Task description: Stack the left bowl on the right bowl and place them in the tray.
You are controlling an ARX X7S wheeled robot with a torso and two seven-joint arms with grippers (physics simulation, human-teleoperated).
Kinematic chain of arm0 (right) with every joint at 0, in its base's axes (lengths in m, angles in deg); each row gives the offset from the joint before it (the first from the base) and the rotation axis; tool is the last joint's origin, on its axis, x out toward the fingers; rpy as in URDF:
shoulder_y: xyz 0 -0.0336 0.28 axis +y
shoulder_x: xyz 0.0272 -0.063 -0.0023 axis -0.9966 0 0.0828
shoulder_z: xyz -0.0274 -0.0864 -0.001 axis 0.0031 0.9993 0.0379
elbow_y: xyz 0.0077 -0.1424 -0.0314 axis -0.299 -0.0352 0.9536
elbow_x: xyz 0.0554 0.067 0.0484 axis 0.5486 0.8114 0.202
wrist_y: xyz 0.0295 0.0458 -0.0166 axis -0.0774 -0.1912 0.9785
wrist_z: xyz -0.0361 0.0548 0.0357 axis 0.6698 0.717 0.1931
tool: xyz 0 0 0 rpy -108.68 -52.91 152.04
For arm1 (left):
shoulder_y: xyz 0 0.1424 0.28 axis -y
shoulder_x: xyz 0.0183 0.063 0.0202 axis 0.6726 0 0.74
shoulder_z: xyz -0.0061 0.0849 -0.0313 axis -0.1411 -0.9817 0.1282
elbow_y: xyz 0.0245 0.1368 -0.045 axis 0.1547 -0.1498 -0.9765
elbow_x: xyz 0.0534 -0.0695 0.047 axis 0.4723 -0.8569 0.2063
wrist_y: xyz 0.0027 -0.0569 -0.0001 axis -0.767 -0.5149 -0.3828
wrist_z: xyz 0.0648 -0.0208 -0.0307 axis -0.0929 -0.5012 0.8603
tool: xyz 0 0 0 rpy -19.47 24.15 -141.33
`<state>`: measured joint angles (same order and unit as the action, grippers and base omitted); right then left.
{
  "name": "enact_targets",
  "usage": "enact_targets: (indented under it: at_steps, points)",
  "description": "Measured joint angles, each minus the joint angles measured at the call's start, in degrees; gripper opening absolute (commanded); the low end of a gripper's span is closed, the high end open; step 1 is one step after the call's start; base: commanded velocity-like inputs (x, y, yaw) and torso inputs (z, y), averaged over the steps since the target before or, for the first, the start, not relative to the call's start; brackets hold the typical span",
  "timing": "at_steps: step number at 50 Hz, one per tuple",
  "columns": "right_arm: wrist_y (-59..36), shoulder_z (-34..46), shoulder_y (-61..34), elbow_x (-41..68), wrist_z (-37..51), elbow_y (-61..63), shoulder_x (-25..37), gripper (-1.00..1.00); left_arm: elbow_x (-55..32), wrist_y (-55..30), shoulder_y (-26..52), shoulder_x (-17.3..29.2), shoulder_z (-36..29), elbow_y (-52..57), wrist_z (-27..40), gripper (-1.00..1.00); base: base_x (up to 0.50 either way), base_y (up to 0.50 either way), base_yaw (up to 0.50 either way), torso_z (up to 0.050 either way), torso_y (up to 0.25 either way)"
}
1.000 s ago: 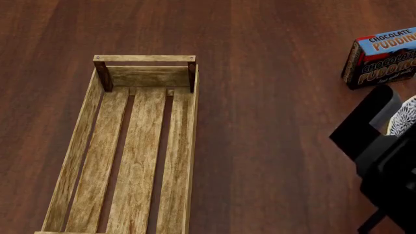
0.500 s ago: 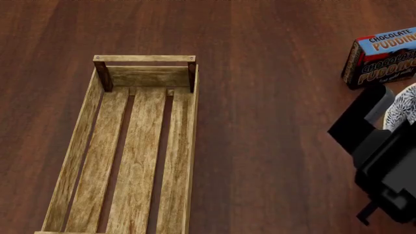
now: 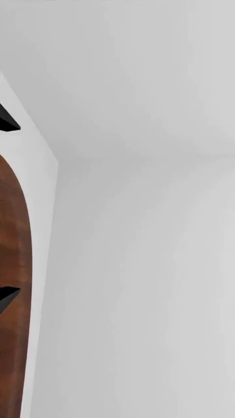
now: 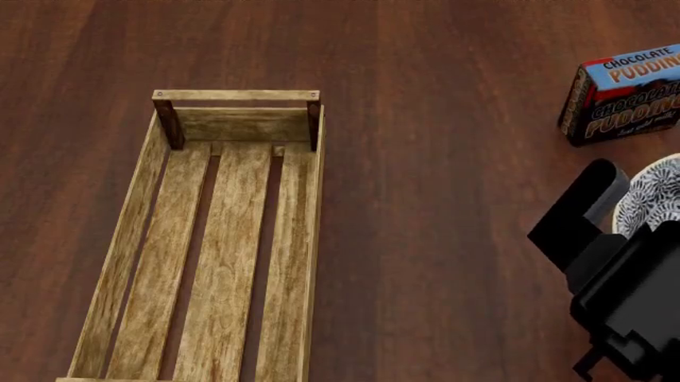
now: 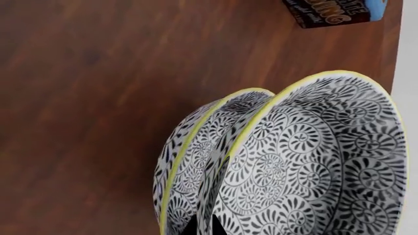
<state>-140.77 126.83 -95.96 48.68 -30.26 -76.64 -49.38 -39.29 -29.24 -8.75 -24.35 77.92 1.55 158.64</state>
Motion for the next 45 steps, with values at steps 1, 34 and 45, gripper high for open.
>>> enact_targets:
  at_steps: [1,34,45]
  points:
    - [0.1,0.0,0.2,0.0,0.0,-0.1,0.0,-1.0,0.0,0.0,0.0,0.1,0.0,0.0,0.0,1.0,0.0,0.0,0.0,0.0,0.0]
    - [0.0,-0.8,2.0,-0.6,1.9,0.0,1.4,1.0,0.0,-0.1,-1.3,0.1,0.7,0.2,0.0,1.0,0.0,0.0,0.0,0.0,0.0]
    - [-1.2,-1.3,1.1,-0.1,3.4,1.9,2.5,1.0,-0.2,-0.2,-1.9,-0.1,1.7,0.5,-0.3,1.0,0.0,0.0,0.0,0.0,0.0]
